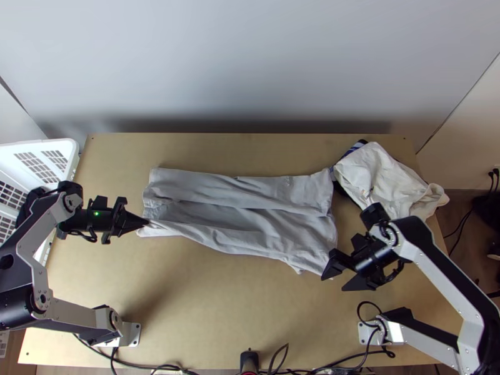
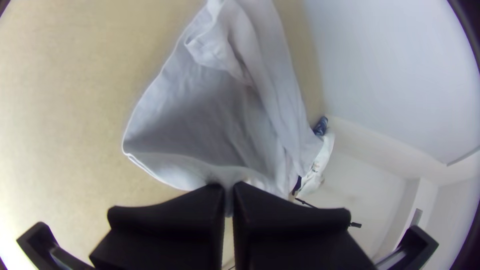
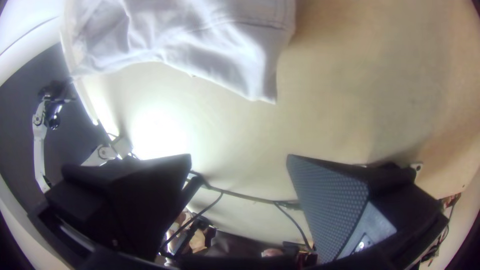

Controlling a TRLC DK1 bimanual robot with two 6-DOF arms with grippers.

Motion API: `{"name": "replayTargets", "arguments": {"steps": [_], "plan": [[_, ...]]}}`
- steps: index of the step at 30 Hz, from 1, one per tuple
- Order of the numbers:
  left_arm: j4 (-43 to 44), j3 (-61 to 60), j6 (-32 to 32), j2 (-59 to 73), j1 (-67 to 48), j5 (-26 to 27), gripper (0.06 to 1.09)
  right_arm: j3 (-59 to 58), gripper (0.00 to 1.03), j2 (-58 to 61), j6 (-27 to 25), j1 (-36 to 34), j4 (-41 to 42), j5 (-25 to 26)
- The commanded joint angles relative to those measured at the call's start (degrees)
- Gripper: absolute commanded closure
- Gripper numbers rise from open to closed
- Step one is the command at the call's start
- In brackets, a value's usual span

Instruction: Fold the t-shirt

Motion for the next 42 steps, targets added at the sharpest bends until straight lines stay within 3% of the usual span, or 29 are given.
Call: {"name": "replayTargets", "arguments": {"steps": [1, 8, 10, 14, 19, 23, 26, 35, 42], "plan": [[-1.29, 0.35, 0.51, -0.95, 0.91, -0.01, 1.05, -4.73, 0.16, 3.12, -3.0, 1.52, 8.87, 0.8], [-1.64, 0.35, 0.68, -0.68, 1.7, -0.01, 1.05, -5.35, 0.22, 6.99, -4.14, 1.17, 18.01, 0.89], [-1.64, 0.44, 0.68, -0.68, 1.61, -0.01, 1.05, -5.7, 0.41, 7.08, -3.88, 0.55, 21.35, 2.12], [-1.82, 0.44, 0.68, -0.77, 1.61, -0.09, 1.05, -5.52, 0.98, 3.74, -2.21, -1.47, 28.56, 3.44], [-2.87, 0.09, 1.3, -1.04, 2.23, -0.09, 1.05, -2.71, 1.0, -1.89, -1.94, -2.96, 27.24, 2.2], [-6.56, 0.62, 3.67, -2.44, 3.37, 0.08, 1.05, 3.18, 1.0, -6.46, -2.21, -4.02, 20.83, -5.18], [-8.59, 0.62, 4.2, -2.97, 3.55, 1.05, 1.05, 5.2, 1.0, -6.9, -2.74, -5.07, 16.78, -7.99], [-9.64, 0.88, 5.34, -2.62, 4.25, 2.28, 1.05, 5.81, 1.0, -3.91, -5.11, -12.72, 16.17, -8.25], [-9.64, 0.7, 7.1, -0.42, 6.1, 2.19, 1.05, 6.25, 1.0, 0.84, -11.26, -22.56, 16.17, -8.25]]}}
